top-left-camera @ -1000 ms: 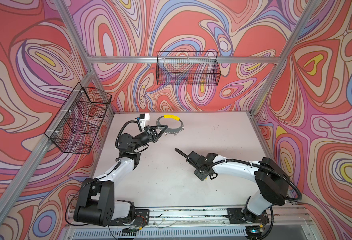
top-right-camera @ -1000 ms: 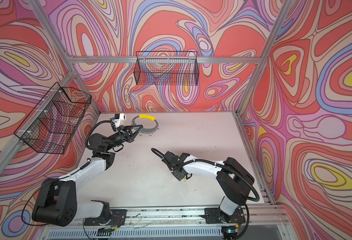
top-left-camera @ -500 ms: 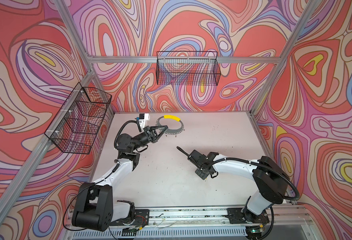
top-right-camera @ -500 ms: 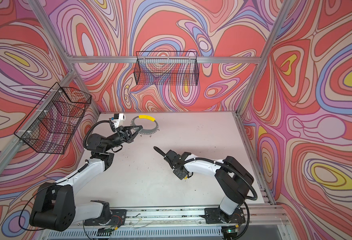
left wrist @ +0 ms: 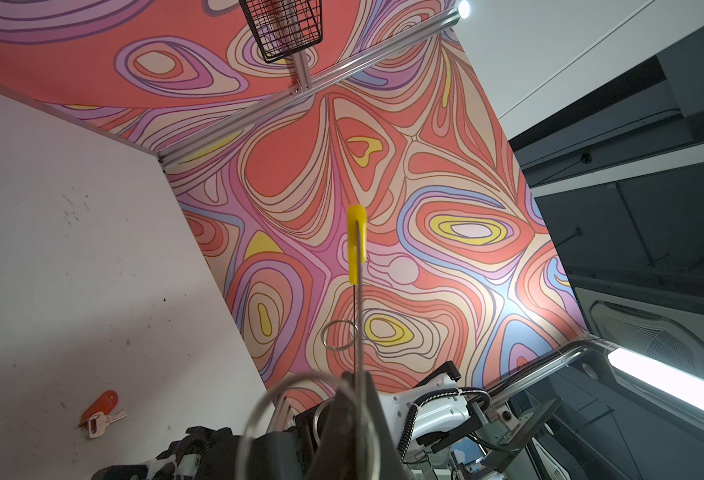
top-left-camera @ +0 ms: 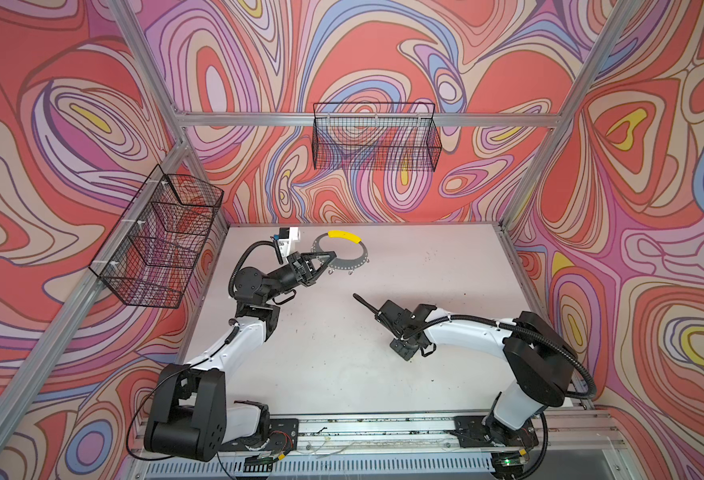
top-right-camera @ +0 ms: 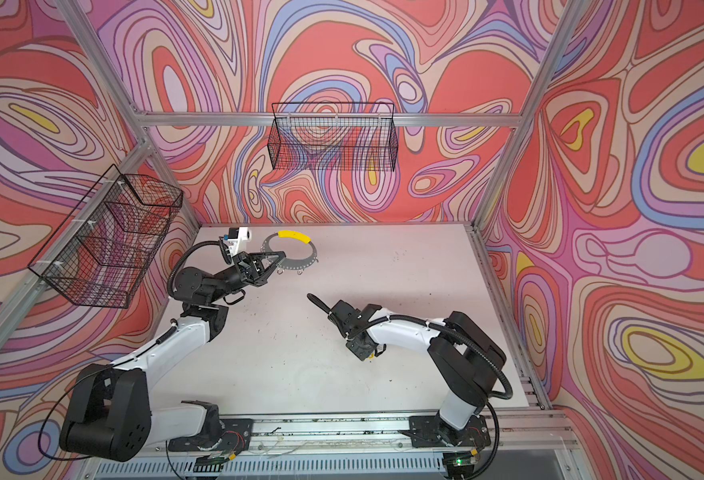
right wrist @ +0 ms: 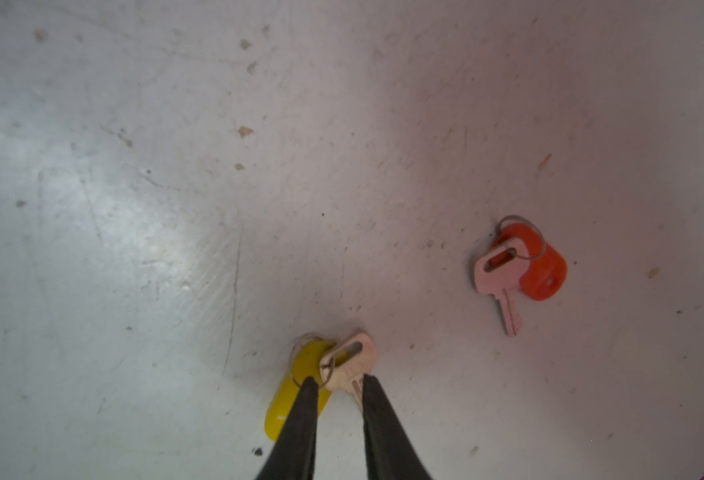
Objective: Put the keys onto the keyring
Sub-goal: 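Lower the right gripper over the key with the yellow tag, then close the right gripper on the yellow-tagged key's ring end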
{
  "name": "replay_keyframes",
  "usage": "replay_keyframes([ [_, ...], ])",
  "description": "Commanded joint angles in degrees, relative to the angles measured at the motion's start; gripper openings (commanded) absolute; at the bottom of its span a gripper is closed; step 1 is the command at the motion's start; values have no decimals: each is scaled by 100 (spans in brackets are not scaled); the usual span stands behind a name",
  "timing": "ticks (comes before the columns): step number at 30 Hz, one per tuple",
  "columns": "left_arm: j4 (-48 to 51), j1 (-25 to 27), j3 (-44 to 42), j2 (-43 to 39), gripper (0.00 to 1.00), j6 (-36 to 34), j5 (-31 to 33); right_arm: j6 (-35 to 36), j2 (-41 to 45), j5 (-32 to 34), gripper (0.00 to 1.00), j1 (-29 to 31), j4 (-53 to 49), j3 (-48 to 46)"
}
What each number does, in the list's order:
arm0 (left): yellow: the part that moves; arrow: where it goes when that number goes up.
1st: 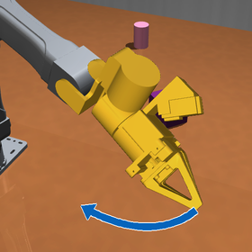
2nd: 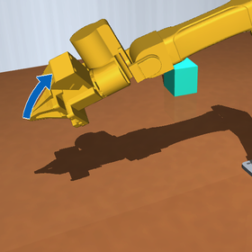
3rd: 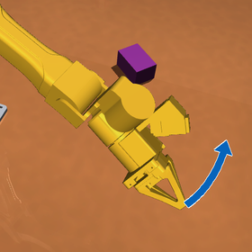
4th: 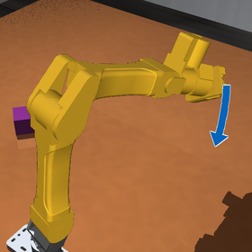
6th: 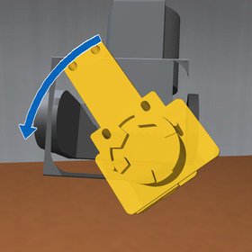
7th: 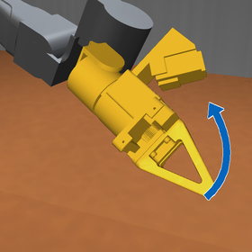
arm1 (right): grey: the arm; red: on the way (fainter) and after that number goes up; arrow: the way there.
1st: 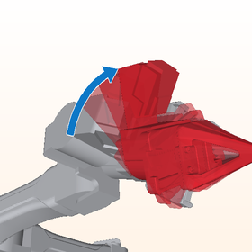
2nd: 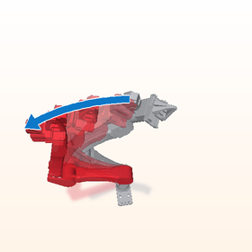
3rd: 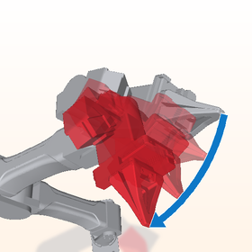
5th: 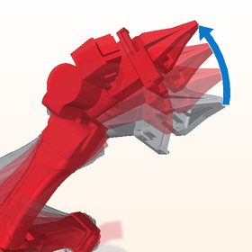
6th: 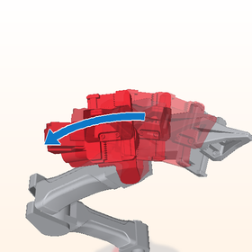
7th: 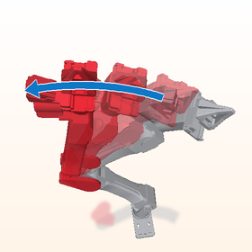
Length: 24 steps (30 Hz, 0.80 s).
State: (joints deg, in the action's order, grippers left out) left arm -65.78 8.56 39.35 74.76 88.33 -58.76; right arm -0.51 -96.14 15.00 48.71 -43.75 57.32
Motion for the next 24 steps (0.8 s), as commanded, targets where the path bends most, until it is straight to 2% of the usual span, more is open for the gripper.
replay_keyframes([
  [1,-286,-43,180,-77,0,43,-118,-19,180,40,22,-15,-241,101],
  [14,-269,-80,152,-120,0,48,-160,101,-32,-43,27,-2,-468,282],
  [24,-269,-108,152,-126,0,61,-171,151,-298,-103,28,64,-425,280],
])
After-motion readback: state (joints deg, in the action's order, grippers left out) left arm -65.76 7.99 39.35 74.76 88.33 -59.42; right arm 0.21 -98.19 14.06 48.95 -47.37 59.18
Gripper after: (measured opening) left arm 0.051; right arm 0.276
